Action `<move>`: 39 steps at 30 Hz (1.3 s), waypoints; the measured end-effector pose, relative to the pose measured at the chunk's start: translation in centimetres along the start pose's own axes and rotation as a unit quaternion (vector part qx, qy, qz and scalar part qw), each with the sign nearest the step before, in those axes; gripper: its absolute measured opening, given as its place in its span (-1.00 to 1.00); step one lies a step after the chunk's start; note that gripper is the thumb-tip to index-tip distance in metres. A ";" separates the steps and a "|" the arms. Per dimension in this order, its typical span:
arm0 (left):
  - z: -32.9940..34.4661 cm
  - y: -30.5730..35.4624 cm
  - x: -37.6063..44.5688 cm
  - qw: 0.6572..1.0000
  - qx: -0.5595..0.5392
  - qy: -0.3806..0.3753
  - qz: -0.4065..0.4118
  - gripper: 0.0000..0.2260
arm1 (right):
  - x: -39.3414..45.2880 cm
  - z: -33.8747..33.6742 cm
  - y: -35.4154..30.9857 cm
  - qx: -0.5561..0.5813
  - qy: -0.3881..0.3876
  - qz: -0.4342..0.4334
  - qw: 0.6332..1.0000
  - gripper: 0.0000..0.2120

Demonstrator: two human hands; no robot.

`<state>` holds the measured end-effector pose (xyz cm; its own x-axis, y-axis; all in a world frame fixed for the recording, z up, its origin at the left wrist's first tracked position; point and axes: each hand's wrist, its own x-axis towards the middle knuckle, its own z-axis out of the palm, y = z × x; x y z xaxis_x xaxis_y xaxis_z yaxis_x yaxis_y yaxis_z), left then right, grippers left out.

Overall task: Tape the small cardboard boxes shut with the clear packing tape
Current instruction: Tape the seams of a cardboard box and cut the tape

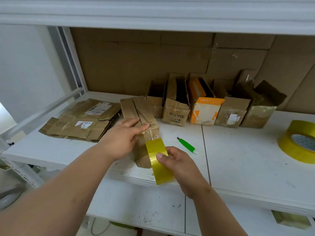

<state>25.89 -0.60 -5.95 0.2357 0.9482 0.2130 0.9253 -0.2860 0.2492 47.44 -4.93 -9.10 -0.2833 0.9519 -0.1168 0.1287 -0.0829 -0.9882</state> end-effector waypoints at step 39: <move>3.6 8.9 -3.9 0.722 -0.595 0.069 -0.347 -0.55 | 1.3 -5.7 -0.8 -0.027 -0.214 0.025 0.976 -0.64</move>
<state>34.28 -6.30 -8.00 -0.2704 0.9208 -0.2811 -0.1227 0.2566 0.9587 52.40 -1.93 -7.90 -0.6444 0.7362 -0.2069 0.1987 -0.1001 -0.9749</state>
